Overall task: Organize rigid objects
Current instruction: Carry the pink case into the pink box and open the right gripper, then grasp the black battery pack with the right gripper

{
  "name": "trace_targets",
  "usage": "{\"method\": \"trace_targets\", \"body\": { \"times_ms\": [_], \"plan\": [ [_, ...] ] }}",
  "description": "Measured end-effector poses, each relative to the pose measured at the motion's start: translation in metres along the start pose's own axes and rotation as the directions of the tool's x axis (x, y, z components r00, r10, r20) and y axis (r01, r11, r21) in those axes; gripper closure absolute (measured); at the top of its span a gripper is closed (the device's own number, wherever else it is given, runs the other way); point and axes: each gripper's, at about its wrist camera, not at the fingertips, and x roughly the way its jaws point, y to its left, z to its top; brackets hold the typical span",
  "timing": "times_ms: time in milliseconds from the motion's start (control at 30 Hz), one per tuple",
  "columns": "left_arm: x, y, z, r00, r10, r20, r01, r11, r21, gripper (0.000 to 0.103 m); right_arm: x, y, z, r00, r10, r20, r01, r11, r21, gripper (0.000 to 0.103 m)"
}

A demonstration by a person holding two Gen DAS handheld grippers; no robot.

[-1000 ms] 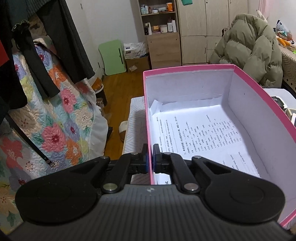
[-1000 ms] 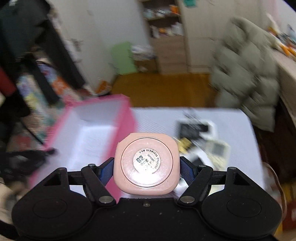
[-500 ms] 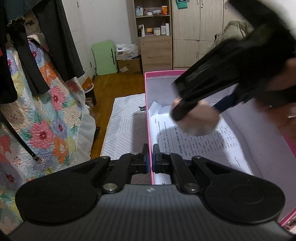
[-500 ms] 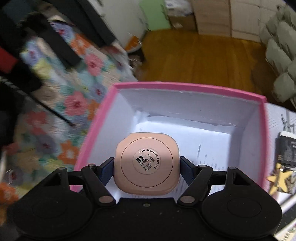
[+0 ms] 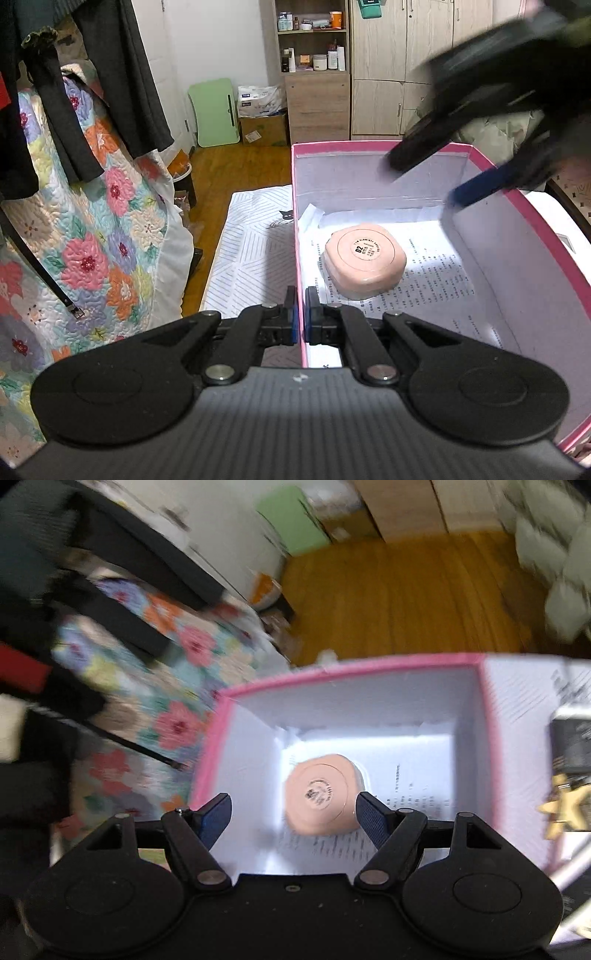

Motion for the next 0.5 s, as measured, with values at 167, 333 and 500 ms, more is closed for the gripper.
{"method": "trace_targets", "body": {
  "times_ms": [167, 333, 500],
  "plan": [
    [0.000, 0.000, 0.000, 1.000, 0.002, 0.001, -0.002, 1.000, 0.003, 0.100, -0.096, 0.002, -0.031, 0.994, 0.022, 0.110, -0.013, 0.997, -0.082, 0.024],
    [0.000, -0.002, -0.001, 1.000, 0.009, -0.001, -0.009, 1.000, 0.014, 0.100, -0.144, -0.021, -0.067, 0.995, 0.002, 0.104, 0.005, 0.997, -0.074, 0.024],
    [0.000, -0.003, -0.001, 1.000, 0.009, -0.001, -0.009, 1.000, 0.013, 0.100, -0.152, -0.056, -0.105, 0.995, -0.076, 0.059, 0.078, 0.996, -0.033, 0.024]
  ]
}}
